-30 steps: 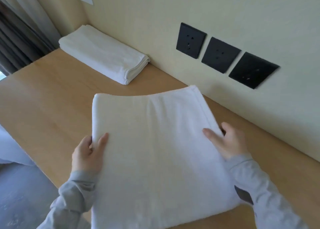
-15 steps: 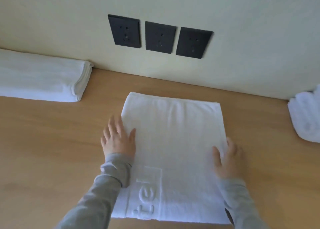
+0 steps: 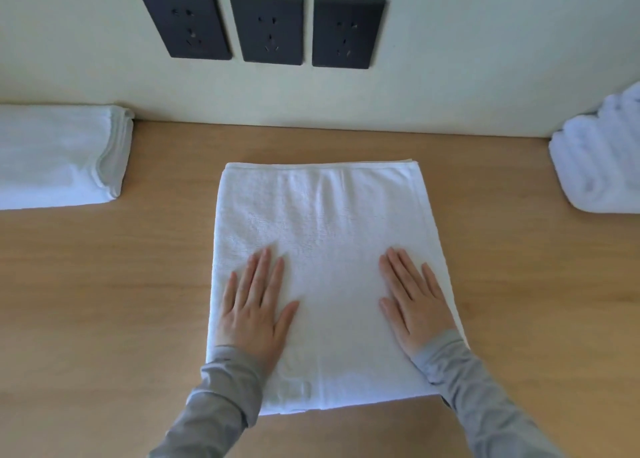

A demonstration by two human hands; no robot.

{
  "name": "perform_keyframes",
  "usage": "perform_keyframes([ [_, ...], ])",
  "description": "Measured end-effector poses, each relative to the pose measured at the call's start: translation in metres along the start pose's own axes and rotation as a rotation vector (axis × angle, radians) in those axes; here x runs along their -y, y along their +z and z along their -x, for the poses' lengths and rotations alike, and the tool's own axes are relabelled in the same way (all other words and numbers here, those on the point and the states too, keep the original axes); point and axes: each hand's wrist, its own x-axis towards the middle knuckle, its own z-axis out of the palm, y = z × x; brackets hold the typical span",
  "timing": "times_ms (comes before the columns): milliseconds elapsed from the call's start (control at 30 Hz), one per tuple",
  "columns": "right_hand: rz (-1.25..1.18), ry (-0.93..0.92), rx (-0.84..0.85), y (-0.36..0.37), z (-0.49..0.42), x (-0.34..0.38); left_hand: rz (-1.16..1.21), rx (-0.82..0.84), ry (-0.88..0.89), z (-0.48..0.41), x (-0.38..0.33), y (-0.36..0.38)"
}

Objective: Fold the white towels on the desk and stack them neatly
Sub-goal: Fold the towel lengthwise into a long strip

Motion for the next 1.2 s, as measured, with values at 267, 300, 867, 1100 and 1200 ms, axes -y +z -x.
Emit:
perform_keyframes([
  [267, 0.085, -0.321, 0.11, -0.009, 0.045, -0.029, 0.038, 0.119, 0.48, 0.041, 0.023, -0.019],
  [300, 0.109, -0.365, 0.126, -0.01, 0.055, -0.036, 0.017, 0.134, 0.543, 0.053, 0.031, -0.02],
  [867, -0.236, -0.374, 0.011, -0.069, 0.08, -0.059, 0.27, -0.004, 0.437, 0.073, 0.044, -0.095],
  [1100, -0.874, 0.077, -0.039, -0.129, 0.036, -0.071, 0.737, 0.185, -0.056, 0.017, 0.046, -0.168],
  [1200, -1.1, 0.252, -0.171, -0.132, -0.013, -0.066, 0.947, -0.058, -0.235, -0.023, 0.044, -0.166],
])
